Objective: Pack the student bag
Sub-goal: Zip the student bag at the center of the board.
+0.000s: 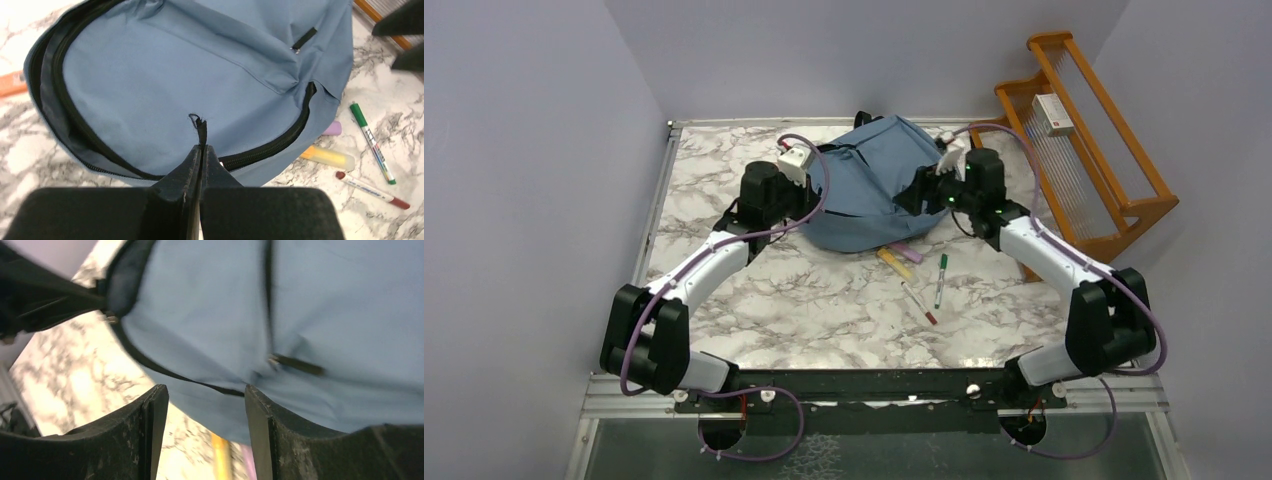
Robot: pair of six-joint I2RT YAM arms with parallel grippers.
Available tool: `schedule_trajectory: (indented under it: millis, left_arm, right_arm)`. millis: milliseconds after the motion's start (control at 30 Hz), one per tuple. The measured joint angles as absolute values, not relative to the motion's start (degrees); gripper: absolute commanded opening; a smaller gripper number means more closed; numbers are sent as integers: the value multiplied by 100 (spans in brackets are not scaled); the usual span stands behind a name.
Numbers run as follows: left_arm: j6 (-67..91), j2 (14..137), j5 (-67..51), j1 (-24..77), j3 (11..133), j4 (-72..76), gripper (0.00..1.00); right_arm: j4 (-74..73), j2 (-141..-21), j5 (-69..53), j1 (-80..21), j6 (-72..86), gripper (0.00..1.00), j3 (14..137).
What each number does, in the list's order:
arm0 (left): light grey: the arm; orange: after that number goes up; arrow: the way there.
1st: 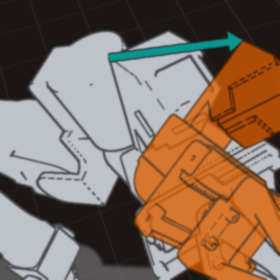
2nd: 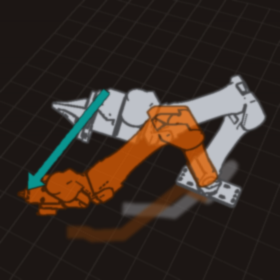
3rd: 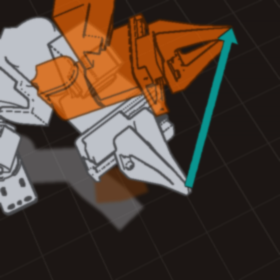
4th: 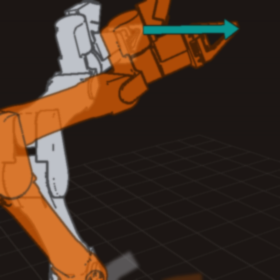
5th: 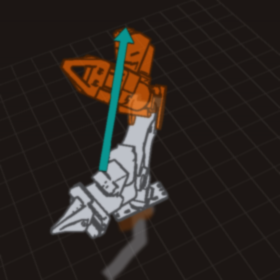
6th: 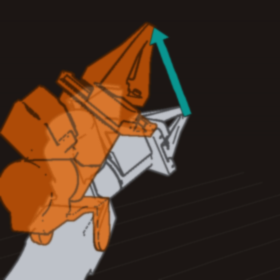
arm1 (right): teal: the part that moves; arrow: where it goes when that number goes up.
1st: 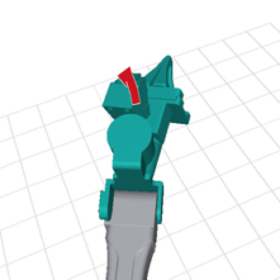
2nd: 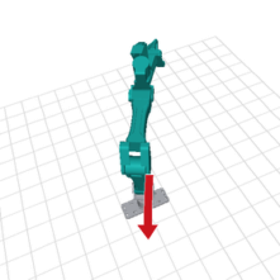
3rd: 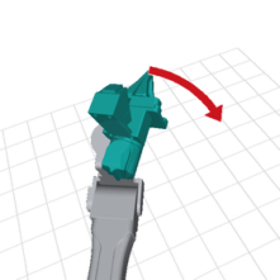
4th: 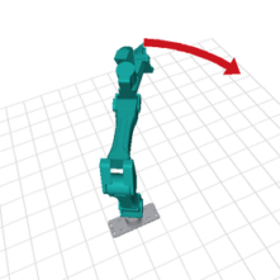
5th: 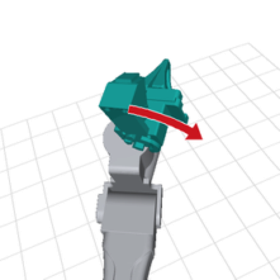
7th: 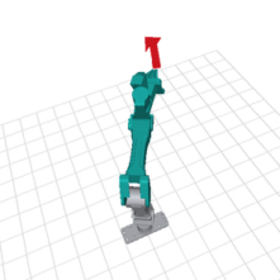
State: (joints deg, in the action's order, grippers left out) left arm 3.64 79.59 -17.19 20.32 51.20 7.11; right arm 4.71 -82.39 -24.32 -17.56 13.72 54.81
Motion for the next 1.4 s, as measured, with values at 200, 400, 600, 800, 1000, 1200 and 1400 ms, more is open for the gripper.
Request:
schedule_trajectory:
  millis: [200, 400, 600, 800, 1000, 1200, 1400]
  left_arm:
    - [814, 7983, -1245, 2032, 5345, 235, 0]
    - [980, 7983, -1229, 2008, 5378, 139, 0]
    - [1116, 8318, -1745, 1841, 5607, 80, 0]
    - [1337, 8514, -2169, 1737, 5664, 93, 0]
    - [1433, 8506, -2187, 1732, 5664, 123, 0]
    - [1457, 8462, -2185, 1730, 5664, 126, 0]
    - [1457, 8348, -2163, 1730, 5636, 117, 0]
  right_arm:
    - [731, -9019, -3013, -2744, 416, 64, 6112]
    - [947, -9717, -3336, -3234, -558, 64, 6425]
    - [1039, -10178, -3677, -3363, -1155, 63, 6812]
    - [1105, -10392, -3787, -3459, -1420, 63, 7041]
    - [1050, -10639, -3896, -3500, -1643, 62, 7205]
    - [991, -10822, -4018, -3588, -1693, 55, 7314]
    - [991, -10978, -4018, -3682, -1699, 30, 7393]
